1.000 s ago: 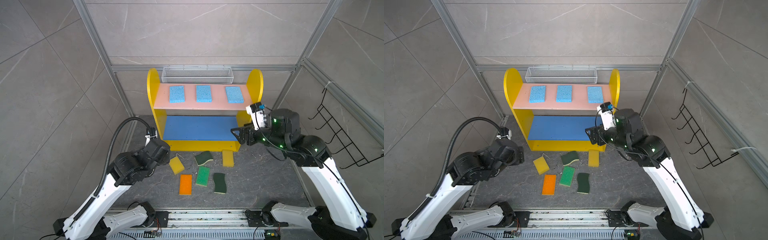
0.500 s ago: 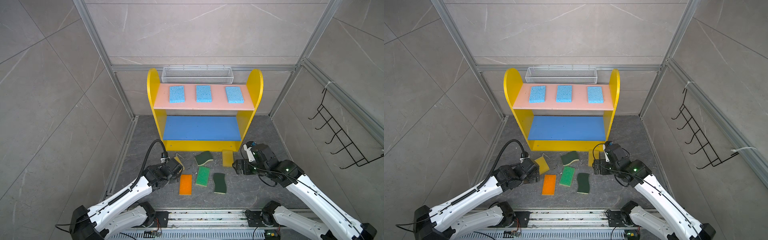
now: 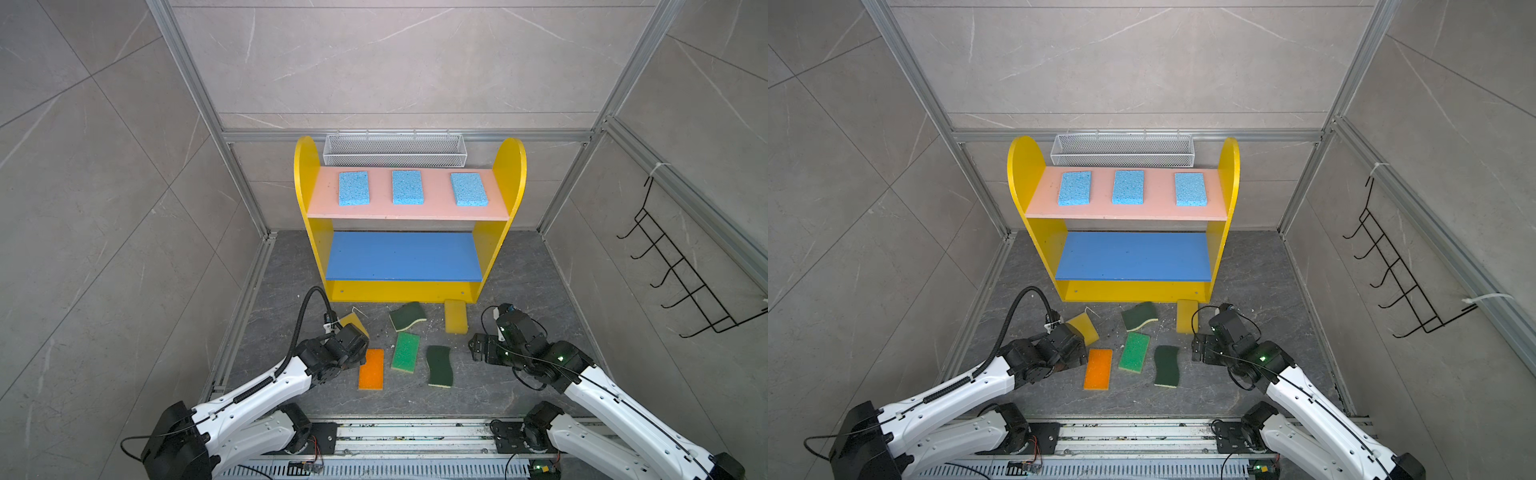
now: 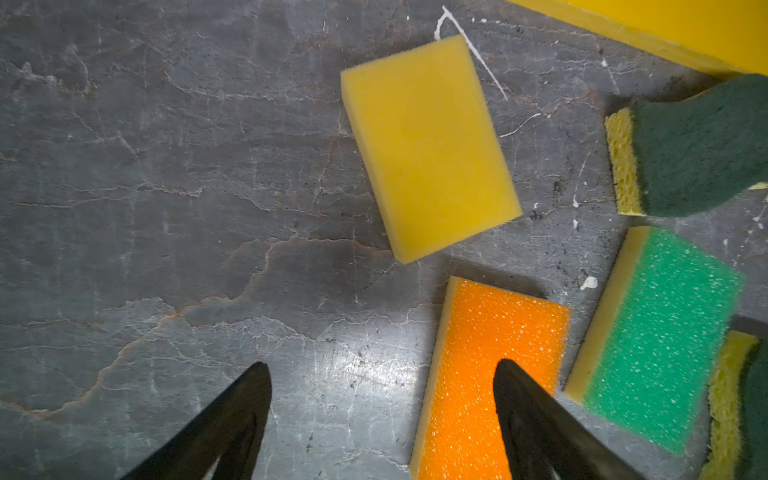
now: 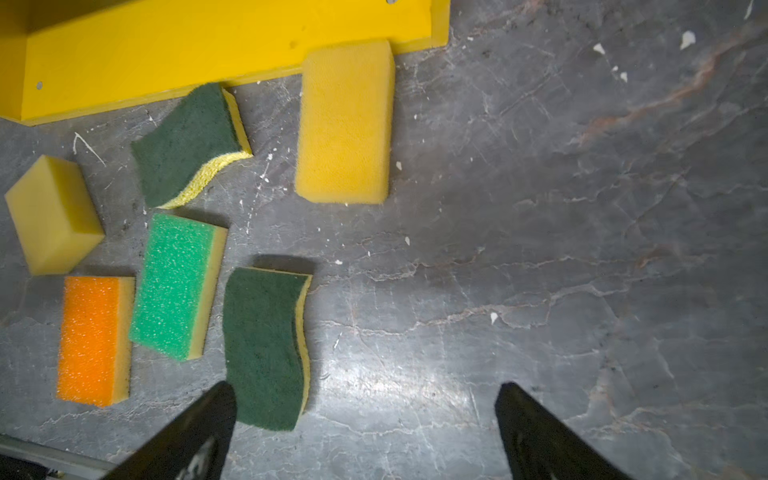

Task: Place and organize the cleaning sponges onto the shelf
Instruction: 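Grasp the flat yellow sponge on the table with the left gripper and lift it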

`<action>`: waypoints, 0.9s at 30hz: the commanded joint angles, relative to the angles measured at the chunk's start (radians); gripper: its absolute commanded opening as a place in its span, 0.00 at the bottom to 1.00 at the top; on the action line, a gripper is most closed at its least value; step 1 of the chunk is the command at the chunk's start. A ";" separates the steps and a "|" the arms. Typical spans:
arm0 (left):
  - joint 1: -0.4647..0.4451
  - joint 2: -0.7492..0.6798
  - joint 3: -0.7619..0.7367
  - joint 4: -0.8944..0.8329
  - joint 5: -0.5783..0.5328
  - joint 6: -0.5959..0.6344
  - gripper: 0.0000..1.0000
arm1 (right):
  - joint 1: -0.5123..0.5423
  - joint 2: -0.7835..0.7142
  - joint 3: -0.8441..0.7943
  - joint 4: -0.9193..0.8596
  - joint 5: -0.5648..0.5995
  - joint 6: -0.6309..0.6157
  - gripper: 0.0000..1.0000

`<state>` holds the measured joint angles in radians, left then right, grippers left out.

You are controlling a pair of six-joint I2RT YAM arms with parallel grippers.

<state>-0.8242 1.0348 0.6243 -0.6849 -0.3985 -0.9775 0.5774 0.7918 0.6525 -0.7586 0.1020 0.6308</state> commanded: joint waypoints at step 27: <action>0.097 0.377 0.133 0.230 0.031 0.028 0.95 | 0.003 0.056 -0.036 0.070 0.046 0.026 0.99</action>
<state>-0.7383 1.4136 0.7551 -0.4290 -0.3729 -0.9405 0.5774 0.8402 0.6250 -0.7025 0.1455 0.6556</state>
